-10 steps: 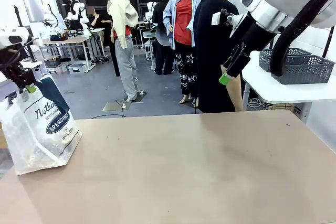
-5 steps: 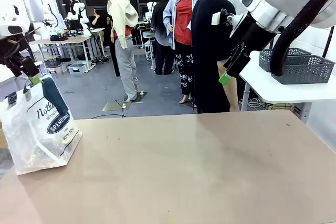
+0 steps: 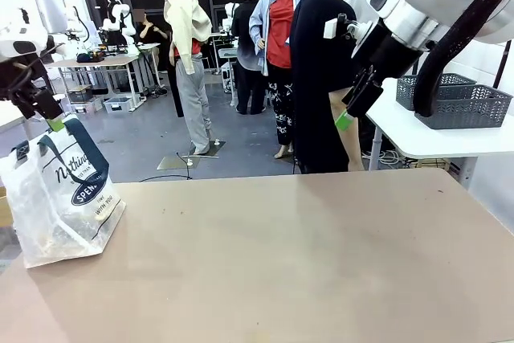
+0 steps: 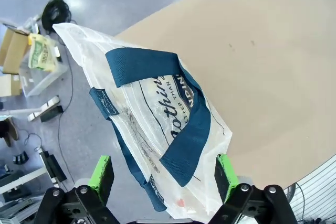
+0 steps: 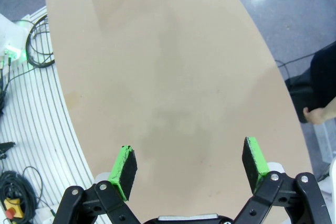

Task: Transfer purchased items from the store into the shopping bag.
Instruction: Move the Reusable shopping bag to the right side of the table.

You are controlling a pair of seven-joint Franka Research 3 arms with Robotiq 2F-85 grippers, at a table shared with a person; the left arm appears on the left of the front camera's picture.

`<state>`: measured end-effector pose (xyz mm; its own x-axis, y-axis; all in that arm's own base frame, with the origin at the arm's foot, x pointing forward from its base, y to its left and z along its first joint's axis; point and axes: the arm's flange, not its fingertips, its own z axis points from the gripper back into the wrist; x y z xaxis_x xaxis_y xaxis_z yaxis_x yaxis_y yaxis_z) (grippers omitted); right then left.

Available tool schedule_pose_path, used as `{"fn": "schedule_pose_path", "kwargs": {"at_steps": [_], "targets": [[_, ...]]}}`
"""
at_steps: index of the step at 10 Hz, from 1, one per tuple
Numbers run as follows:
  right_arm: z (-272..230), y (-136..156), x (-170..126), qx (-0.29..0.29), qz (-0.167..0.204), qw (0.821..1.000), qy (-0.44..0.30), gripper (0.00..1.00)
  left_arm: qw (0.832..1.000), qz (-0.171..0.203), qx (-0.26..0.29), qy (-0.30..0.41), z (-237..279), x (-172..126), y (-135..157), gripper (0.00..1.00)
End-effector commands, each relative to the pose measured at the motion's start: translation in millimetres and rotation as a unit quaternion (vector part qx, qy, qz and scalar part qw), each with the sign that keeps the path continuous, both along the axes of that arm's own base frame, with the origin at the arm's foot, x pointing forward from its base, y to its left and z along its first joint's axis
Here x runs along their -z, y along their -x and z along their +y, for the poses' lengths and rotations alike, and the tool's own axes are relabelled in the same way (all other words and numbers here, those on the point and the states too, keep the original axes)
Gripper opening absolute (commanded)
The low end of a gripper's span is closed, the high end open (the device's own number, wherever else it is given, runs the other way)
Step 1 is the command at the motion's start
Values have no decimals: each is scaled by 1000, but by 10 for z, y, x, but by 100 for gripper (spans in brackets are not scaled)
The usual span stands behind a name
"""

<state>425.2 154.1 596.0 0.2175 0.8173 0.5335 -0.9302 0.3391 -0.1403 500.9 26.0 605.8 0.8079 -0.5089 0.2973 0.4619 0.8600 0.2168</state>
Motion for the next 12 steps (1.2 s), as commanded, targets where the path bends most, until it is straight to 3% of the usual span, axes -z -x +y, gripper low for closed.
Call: {"fn": "schedule_pose_path", "kwargs": {"at_steps": [1,2,4,6,9,12], "targets": [[-3,9,-2,3,4,1000,10,100,999,-12,-36,-20,13,65,6,100],[-3,9,-2,3,4,1000,10,100,1000,0,0,0,0,0,0,100],[-3,9,-2,3,4,1000,10,100,1000,0,-8,-3,7,20,-4,100],[-3,9,-2,3,4,1000,10,100,990,41,131,3,-85,-17,-22,100],[-3,9,-2,3,4,1000,10,100,959,108,258,47,-279,-116,-166,100],[-3,9,-2,3,4,1000,10,100,915,125,374,88,-374,-111,-309,100]]}}
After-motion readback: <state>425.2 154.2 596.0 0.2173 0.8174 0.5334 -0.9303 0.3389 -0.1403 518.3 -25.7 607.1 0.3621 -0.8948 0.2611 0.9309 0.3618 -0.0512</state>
